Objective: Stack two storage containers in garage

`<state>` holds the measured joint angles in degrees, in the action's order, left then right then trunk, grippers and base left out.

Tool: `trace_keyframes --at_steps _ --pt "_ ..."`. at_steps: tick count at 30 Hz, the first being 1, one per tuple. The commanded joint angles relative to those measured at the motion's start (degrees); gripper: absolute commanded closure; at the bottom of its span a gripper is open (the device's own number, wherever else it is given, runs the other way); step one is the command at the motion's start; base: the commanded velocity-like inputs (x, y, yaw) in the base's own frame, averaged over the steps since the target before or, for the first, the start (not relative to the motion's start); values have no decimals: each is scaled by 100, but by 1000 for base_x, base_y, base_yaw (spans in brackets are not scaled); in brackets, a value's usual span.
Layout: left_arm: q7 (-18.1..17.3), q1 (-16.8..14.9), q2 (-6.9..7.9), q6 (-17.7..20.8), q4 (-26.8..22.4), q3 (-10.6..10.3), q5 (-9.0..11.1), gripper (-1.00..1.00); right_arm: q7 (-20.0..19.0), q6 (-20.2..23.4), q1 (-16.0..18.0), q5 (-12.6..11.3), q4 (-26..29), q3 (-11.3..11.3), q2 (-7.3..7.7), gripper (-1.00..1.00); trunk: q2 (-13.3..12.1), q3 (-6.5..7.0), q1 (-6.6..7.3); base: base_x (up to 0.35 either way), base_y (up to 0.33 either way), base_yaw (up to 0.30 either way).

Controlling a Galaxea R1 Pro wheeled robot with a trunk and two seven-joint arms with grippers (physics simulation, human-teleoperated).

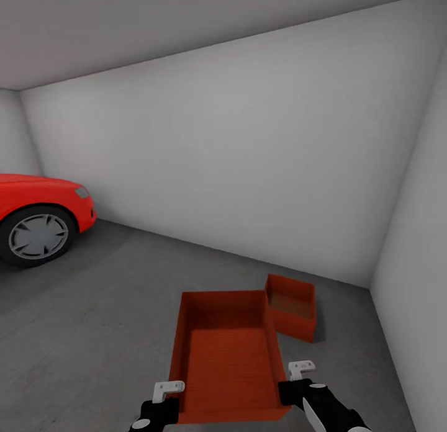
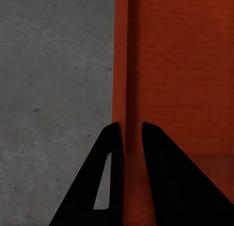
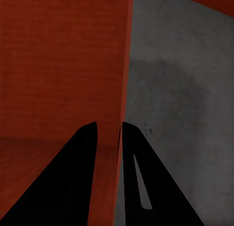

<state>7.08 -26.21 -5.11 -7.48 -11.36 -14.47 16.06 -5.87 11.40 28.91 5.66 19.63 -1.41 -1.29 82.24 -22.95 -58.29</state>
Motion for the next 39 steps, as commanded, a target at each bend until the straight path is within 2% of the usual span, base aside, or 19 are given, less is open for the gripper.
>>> trace_keyframes --at_steps 1,10,20,21,39 --pt "39 -6 35 -16 -24 -16 14 100 -39 38 1 26 -3 17 33 100 4 -6 0 0 0 0" --pt "39 -8 51 -20 -24 -189 184 100 -41 69 1 99 -3 -52 13 100 4 -6 0 0 2 -8" --pt "39 -17 85 69 -24 -389 411 100 -61 182 1 271 3 -206 -19 100 4 -6 0 0 128 -225" --pt "38 -19 116 -33 -24 237 -262 100 -62 183 1 -47 4 -16 119 100 4 -6 0 0 121 -276" --pt "31 -21 125 -34 -31 237 -261 100 -63 187 1 -48 3 -18 120 100 4 -6 0 0 24 -283"
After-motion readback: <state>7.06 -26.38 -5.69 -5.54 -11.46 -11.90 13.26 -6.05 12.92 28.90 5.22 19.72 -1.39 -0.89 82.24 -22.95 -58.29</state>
